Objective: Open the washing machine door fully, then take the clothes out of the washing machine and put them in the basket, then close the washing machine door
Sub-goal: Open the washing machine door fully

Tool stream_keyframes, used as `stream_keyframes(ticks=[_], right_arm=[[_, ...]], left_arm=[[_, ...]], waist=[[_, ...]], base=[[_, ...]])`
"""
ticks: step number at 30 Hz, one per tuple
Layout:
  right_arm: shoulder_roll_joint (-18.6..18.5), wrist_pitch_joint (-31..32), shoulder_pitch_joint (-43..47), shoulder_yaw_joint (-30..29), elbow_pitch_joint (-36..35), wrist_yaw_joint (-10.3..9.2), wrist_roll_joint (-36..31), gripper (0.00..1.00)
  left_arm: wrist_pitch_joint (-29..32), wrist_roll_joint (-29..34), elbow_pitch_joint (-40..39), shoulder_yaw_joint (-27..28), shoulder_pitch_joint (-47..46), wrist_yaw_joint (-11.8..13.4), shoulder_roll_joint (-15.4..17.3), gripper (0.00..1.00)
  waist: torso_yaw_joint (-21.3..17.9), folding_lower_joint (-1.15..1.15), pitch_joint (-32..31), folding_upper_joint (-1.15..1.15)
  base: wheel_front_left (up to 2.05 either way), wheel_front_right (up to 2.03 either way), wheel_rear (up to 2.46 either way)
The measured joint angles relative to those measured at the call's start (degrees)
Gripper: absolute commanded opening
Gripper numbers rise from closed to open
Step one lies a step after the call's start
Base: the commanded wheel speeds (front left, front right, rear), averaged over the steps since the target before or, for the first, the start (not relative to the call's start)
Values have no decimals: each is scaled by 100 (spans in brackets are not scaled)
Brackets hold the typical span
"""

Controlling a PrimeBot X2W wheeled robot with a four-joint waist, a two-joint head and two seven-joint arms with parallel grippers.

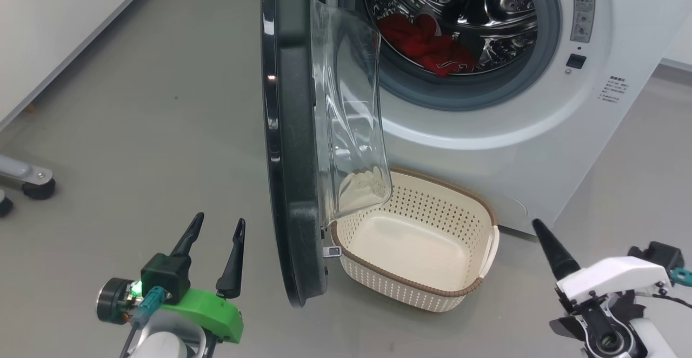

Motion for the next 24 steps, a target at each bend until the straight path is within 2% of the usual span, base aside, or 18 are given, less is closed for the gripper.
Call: stream_keyframes(ticks=[6, 8, 13, 17, 19, 20, 24], right_arm=[[-305, -875, 134, -23, 147, -3, -984, 100], [-438, -1162, 134, -20, 159, -66, -1339, 100], [-826, -1785, 133, 220, 188, -383, -2463, 100], [-998, -2183, 130, 394, 175, -676, -3122, 100], [-1078, -2186, 128, 487, 163, -847, -3496, 100], [-1158, -2186, 126, 563, 132, -1026, -3860, 100], [-1222, -2185, 112, 623, -20, -1278, -4436, 100]], left_arm=[[0, 46, 14, 44, 1, -4, 0, 100], [0, 52, 20, 54, 1, -5, 0, 100], [0, 90, 30, 70, 2, -8, 0, 100], [0, 91, 42, 80, 4, -51, 0, 100], [0, 91, 45, 87, 12, -51, 0, 100], [0, 92, 49, 88, 27, -52, 0, 100], [0, 109, 56, 98, 70, -56, 0, 100]], waist=[[-30, 0, -11, 0], [-45, 0, -17, 0], [-79, 0, -38, 0], [-104, 0, -59, 0], [-117, 0, -71, 0], [-128, 0, -84, 0], [-150, 0, -111, 0]], base=[[0, 0, 0], [0, 0, 0], [0, 0, 0], [0, 0, 0], [0, 0, 0], [0, 0, 0], [0, 0, 0]])
